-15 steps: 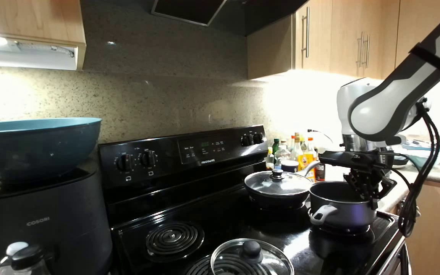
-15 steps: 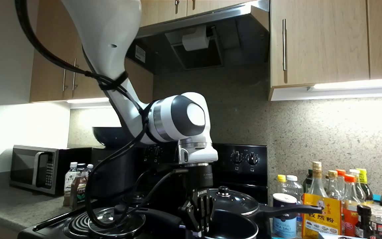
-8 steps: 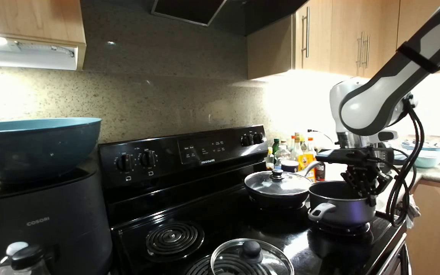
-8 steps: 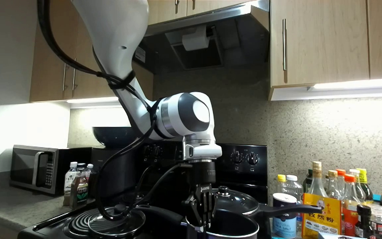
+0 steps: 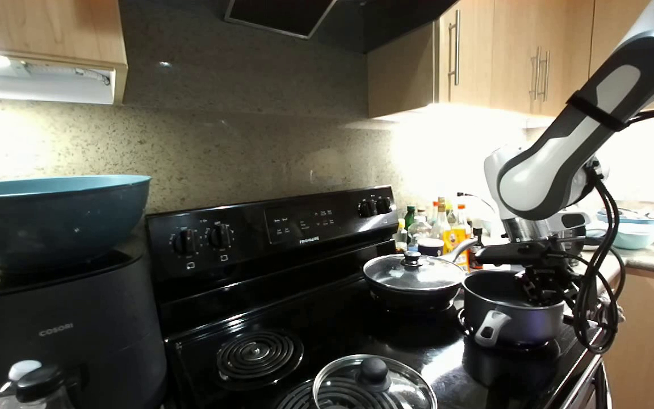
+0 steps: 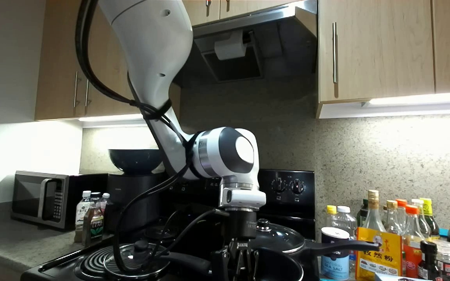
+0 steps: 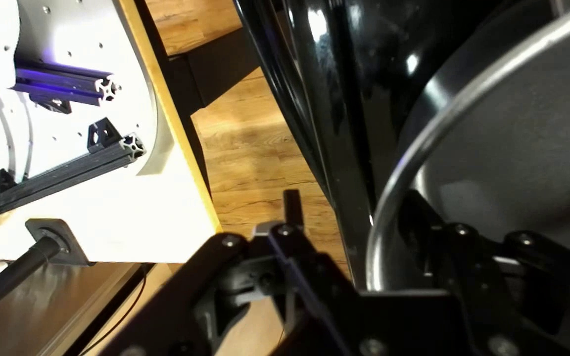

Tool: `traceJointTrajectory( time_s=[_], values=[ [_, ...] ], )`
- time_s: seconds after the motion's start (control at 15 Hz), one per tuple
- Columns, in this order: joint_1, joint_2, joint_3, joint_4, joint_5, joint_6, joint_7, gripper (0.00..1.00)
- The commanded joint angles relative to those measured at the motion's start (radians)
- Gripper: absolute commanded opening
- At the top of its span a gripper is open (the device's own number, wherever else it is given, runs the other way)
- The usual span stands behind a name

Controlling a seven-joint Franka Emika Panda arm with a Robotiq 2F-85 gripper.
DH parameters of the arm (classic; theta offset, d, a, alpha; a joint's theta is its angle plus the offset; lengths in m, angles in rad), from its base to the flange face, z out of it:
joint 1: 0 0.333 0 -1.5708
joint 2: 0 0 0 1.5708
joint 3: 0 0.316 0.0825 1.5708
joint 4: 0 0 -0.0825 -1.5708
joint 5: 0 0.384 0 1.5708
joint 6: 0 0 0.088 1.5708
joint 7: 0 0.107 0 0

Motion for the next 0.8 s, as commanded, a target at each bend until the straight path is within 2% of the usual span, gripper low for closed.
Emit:
traceJointTrajectory(
  time_s=[0.0,0.13,0.33,0.47,0.73],
  values=[
    [0.031,-0.038,-0.007,-0.002,-0.021,-0.027,0.020,0.84],
    [0.046,-0.097,0.005,-0.028,-0.054,-0.014,0.028,0.98],
    [0.065,-0.189,0.027,-0.059,-0.089,-0.012,0.034,1.00],
    [0.070,-0.258,0.050,-0.078,-0.085,-0.036,0.044,1.00],
    [0.096,-0.397,0.096,-0.134,-0.045,-0.048,-0.018,1.00]
  ],
)
